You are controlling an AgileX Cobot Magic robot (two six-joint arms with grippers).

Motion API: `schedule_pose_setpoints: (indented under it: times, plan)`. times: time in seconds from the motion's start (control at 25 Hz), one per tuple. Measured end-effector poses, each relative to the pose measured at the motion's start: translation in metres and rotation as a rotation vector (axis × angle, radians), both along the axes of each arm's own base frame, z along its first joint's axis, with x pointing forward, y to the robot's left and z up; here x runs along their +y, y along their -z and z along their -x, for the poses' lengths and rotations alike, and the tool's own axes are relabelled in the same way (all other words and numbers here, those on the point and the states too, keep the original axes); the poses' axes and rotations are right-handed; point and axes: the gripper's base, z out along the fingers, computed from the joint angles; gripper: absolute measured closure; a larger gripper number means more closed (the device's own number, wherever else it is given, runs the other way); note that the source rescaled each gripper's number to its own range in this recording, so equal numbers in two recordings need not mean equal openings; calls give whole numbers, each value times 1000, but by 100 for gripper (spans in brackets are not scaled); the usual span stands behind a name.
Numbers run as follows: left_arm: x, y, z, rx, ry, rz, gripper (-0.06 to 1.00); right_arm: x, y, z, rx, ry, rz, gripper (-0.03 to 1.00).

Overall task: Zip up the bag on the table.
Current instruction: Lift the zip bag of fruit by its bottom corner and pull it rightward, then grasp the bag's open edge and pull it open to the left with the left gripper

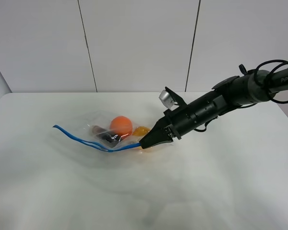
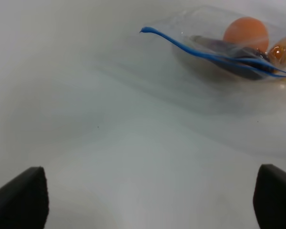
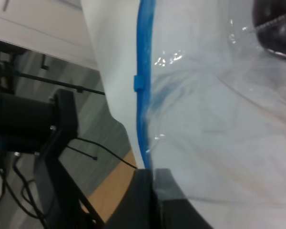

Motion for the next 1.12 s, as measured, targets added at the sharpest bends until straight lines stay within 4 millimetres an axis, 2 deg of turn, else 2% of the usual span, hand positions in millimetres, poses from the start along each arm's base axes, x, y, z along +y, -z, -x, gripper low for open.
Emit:
schedule_pose_setpoints:
  times: [0.36, 0.52, 0.6, 0.72, 0.8, 0.92, 1.0, 1.12]
  plan:
    - [0, 0, 0, 0, 0, 0, -4, -20, 2, -10, 10, 82, 22, 97]
    - [0, 0, 0, 0, 0, 0, -4, -21, 2, -11, 13, 88, 22, 97]
    - [0, -4, 1, -20, 0, 1, -4, -21, 2, -11, 17, 91, 23, 97]
    - [0, -26, -3, -63, -1, 5, -4, -21, 2, -11, 18, 91, 22, 97]
    - [0, -46, -14, -60, -2, 7, -4, -21, 2, -11, 20, 92, 22, 97]
    - [-1, -76, -43, -38, 4, -8, -4, -21, 1, -11, 27, 97, 22, 97]
    - [-1, -90, -71, -8, 19, -39, -4, -21, 1, -11, 29, 98, 23, 97]
    - [-2, -97, -114, 51, 71, -129, -4, -21, 1, -11, 32, 101, 22, 97]
